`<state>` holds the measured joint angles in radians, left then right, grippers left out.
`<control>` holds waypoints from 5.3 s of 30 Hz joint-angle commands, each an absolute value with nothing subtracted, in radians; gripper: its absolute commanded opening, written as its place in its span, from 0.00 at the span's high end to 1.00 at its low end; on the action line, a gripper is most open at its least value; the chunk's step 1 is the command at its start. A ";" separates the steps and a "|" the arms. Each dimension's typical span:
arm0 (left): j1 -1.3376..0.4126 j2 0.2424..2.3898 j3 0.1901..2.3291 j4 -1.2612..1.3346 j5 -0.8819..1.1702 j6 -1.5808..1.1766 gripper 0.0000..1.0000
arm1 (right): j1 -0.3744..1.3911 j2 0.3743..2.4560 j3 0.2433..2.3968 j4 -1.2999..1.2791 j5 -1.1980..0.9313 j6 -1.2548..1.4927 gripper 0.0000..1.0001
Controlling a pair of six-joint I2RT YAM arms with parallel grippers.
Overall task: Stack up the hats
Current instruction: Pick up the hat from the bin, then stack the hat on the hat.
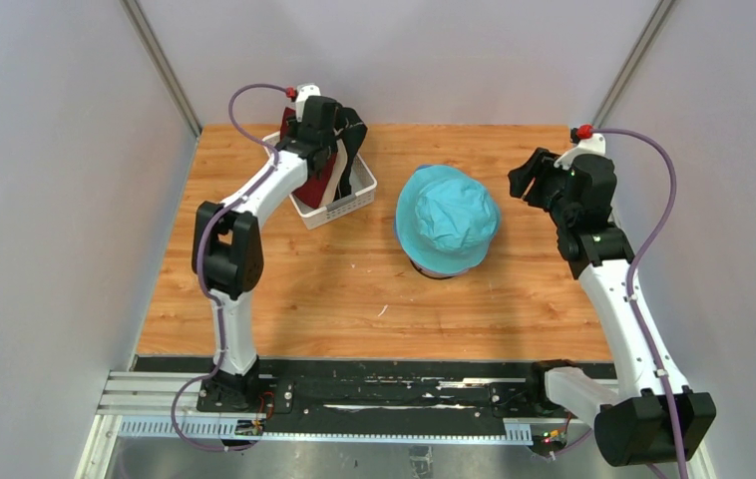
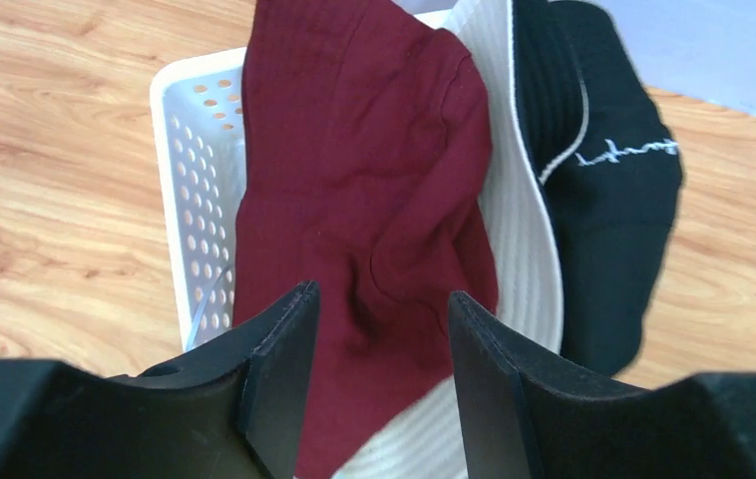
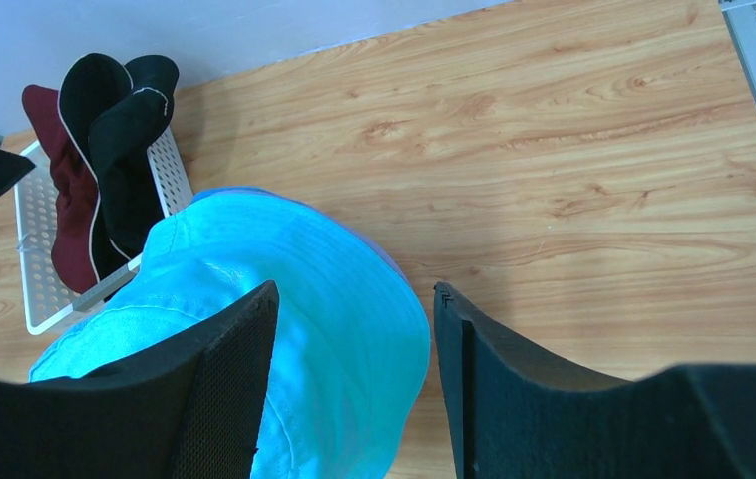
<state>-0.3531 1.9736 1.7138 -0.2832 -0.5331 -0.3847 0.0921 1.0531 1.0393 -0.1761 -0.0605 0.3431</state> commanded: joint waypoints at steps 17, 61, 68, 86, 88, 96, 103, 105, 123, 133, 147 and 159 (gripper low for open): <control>-0.281 2.257 1.998 -0.322 -0.420 -0.351 0.82 | 0.109 1.059 1.031 -0.135 -0.068 0.326 0.42; -0.520 1.412 1.747 -0.002 0.374 -0.855 1.00 | 0.141 0.819 0.931 0.046 -0.539 0.482 0.42; -0.611 1.452 1.738 0.023 0.368 -0.870 1.00 | 0.141 0.753 0.951 -0.085 -0.374 0.383 0.42; -0.790 1.534 1.639 -0.090 0.153 -0.749 1.00 | 0.124 0.680 1.024 -0.258 -0.146 0.274 0.43; -0.790 1.548 1.601 -0.083 0.155 -0.747 1.00 | 0.123 0.682 1.018 -0.258 -0.149 0.272 0.43; -0.792 1.597 1.525 -0.055 0.109 -0.727 1.00 | 0.122 0.691 1.007 -0.251 -0.170 0.280 0.43; -0.793 1.610 1.636 -0.173 0.008 -0.640 0.99 | 0.123 0.710 0.995 -0.235 -0.182 0.283 0.44; -0.794 1.619 1.674 -0.202 -0.022 -0.608 0.99 | 0.122 0.717 0.994 -0.230 -0.188 0.286 0.44; -0.835 1.768 1.828 -0.338 -0.119 -0.551 0.97 | 0.123 0.744 0.986 -0.213 -0.216 0.292 0.44; -0.891 1.736 1.834 -0.403 -0.299 -0.478 0.93 | 0.123 0.753 0.980 -0.191 -0.313 0.308 0.45; -0.957 1.642 1.680 -0.470 -0.562 -0.446 0.84 | 0.122 0.796 0.928 -0.150 -0.393 0.408 0.45; -0.957 1.605 1.691 -0.390 -0.525 -0.408 0.47 | 0.124 0.789 0.905 -0.135 -0.405 0.402 0.46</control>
<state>-0.9516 1.6329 1.6726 -0.4496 -0.5323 -0.4252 0.1238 0.8021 0.9119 -0.1631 -0.3859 0.4004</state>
